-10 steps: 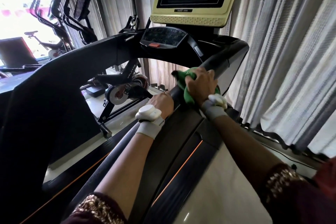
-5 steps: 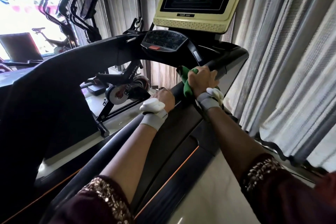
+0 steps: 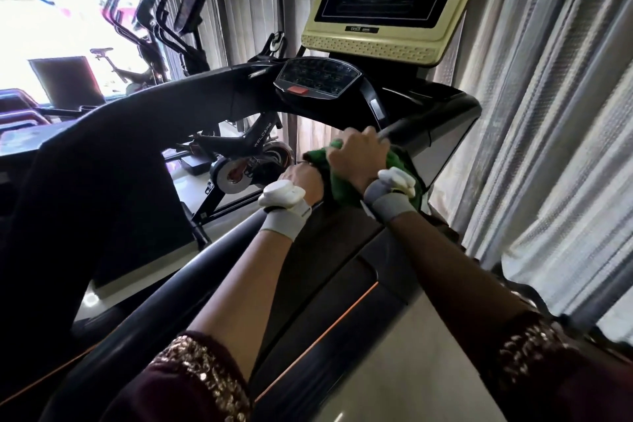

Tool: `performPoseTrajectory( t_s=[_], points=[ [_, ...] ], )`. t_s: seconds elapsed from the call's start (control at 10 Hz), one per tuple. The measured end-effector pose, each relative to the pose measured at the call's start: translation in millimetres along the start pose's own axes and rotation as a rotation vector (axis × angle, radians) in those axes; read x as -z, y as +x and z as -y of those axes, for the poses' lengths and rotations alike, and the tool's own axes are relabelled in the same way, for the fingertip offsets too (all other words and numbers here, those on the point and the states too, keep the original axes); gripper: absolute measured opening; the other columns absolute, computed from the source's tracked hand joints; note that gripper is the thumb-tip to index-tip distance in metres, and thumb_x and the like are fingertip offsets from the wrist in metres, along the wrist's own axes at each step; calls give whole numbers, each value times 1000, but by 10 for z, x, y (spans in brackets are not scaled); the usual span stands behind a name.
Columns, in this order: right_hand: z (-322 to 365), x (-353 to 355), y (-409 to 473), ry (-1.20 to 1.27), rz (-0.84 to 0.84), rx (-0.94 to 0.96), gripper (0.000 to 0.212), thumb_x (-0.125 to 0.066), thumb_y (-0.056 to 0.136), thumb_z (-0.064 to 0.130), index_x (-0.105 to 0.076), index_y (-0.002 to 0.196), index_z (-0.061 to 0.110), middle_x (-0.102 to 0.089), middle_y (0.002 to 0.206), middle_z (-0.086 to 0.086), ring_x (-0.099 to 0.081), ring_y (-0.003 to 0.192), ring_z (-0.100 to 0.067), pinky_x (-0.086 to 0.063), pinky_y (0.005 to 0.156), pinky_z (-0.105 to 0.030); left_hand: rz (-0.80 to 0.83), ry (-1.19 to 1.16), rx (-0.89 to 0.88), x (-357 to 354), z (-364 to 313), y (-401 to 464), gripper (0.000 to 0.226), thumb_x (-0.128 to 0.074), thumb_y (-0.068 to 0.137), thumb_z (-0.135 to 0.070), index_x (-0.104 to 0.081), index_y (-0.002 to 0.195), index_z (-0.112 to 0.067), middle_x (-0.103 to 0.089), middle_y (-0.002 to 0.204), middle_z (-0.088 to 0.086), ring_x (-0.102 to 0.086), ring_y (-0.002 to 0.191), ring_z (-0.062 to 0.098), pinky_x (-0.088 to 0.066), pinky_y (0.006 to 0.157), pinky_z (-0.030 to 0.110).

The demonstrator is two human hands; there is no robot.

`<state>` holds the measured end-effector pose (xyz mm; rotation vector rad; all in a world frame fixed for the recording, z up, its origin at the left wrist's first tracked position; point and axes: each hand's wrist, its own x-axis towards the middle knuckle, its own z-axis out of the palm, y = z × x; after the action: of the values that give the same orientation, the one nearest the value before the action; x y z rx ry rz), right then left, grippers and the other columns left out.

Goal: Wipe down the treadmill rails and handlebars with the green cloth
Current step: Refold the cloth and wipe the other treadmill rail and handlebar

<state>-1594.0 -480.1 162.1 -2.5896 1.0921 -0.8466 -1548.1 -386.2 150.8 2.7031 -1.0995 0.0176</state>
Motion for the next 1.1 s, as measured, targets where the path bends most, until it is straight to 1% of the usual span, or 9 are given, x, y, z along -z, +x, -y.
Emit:
performPoseTrajectory(
  t_s=[0.1, 0.2, 0.3, 0.4, 0.6, 0.7, 0.8, 1.0, 1.1],
  points=[
    [-105, 49, 116, -16, 20, 46, 33, -47, 88, 31, -65, 113, 18, -56, 123, -9, -42, 120, -33, -27, 103, -45, -7, 12, 71, -34, -11, 23, 33, -36, 98, -11, -59, 119, -3, -61, 124, 16, -57, 117, 34, -45, 90, 39],
    [-319, 123, 371, -46, -21, -118, 35, -41, 88, 27, -66, 110, 18, -57, 124, -6, -42, 120, -32, -29, 100, -47, -40, -1, 60, -23, -31, 26, 32, -36, 98, -10, -58, 120, -2, -59, 125, 18, -56, 117, 35, -44, 93, 40],
    [-247, 125, 465, -133, 56, -113, 37, -40, 87, 28, -67, 113, 22, -59, 124, -5, -44, 120, -31, -30, 100, -46, -48, -19, 17, -27, -38, 97, 31, -40, 96, -11, -60, 119, -4, -60, 123, 16, -57, 117, 34, -45, 93, 37],
    [-151, 94, 432, -115, 197, 42, 36, -45, 86, 31, -65, 116, 26, -60, 125, -8, -43, 125, -29, -30, 106, -45, -4, -72, -12, -34, -129, 221, 31, -47, 93, -21, -63, 118, -10, -61, 124, 10, -57, 119, 30, -45, 95, 34],
    [-242, 107, 777, -224, 206, -176, 39, -43, 88, 33, -62, 119, 22, -54, 132, -3, -36, 129, -28, -25, 104, -47, 45, -163, -62, -41, -264, 402, 30, -41, 95, -15, -64, 112, -7, -63, 121, 11, -60, 115, 31, -44, 82, 30],
    [-92, 87, 811, -276, 319, -112, 40, -47, 83, 37, -65, 116, 22, -58, 130, -6, -44, 127, -28, -29, 101, -42, 70, -176, -68, -43, -266, 433, 32, -37, 97, -12, -61, 116, -1, -61, 123, 14, -58, 116, 33, -46, 91, 35],
    [-1, 55, 767, -244, 403, 3, 27, -51, 83, 29, -69, 97, 14, -66, 119, -8, -57, 114, -29, -33, 85, -33, 74, -164, -60, -55, -283, 470, 33, -38, 95, -11, -59, 119, -1, -59, 127, 16, -55, 119, 35, -44, 96, 39],
    [-178, 70, 1089, -422, 246, -199, 53, -52, 82, 45, -55, 126, 16, -56, 131, -10, -41, 129, -32, -28, 106, -47, 91, -78, -66, -33, -204, 462, 34, -37, 97, -8, -57, 124, 0, -57, 131, 17, -54, 122, 33, -43, 99, 38],
    [-26, 22, 1062, -360, 402, -95, 30, -52, 83, 28, -64, 100, 7, -63, 115, -15, -56, 114, -31, -39, 96, -32, 92, -78, -87, -61, -178, 482, 35, -39, 97, -11, -55, 127, -4, -55, 134, 12, -52, 126, 31, -40, 103, 38]
  ],
)
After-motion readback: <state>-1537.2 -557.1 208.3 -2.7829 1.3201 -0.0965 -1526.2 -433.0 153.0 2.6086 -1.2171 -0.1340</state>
